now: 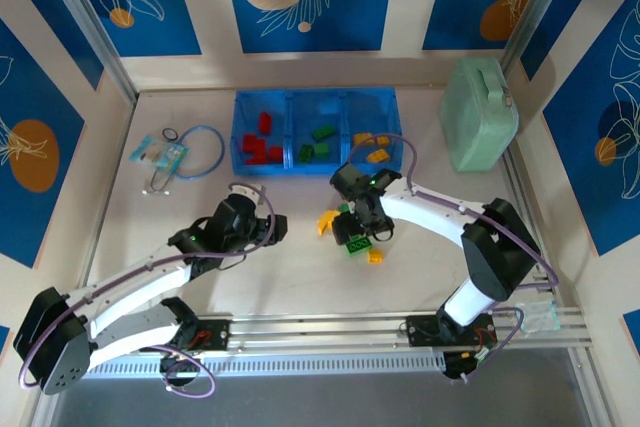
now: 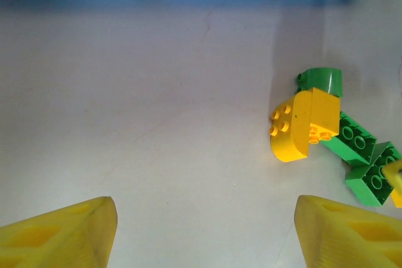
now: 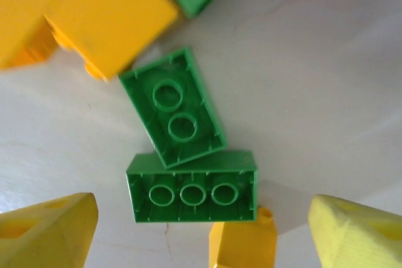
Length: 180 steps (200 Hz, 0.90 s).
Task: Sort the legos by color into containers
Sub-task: Pick up the lego from the center of the table.
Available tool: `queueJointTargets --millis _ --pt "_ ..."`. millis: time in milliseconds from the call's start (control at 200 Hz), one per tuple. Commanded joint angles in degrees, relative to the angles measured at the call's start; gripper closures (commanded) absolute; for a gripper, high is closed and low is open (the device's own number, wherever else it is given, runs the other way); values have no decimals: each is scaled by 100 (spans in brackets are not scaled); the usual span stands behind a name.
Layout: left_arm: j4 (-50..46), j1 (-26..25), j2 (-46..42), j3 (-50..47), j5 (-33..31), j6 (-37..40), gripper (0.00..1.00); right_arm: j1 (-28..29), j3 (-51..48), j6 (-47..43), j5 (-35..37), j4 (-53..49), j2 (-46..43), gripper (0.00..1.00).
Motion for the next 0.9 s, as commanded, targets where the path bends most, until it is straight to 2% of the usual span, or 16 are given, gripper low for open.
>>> queueJointTargets --millis 0,195,375,600,740,896 --pt "120 -92 164 47 -35 -81 26 184 -232 306 -265 180 269 12" --pt "127 -170 490 333 -84 61 27 355 -263 542 98 263 766 16" --pt "103 -231 512 349 -192 63 27 515 -147 606 297 222 823 40" --pt "36 -259 453 275 -298 63 27 470 230 443 491 -27 460 44" --pt "140 -271 507 278 -259 98 27 21 707 95 467 -72 147 43" --pt "120 -358 655 365 -255 133 27 -815 1411 -355 256 -73 184 43"
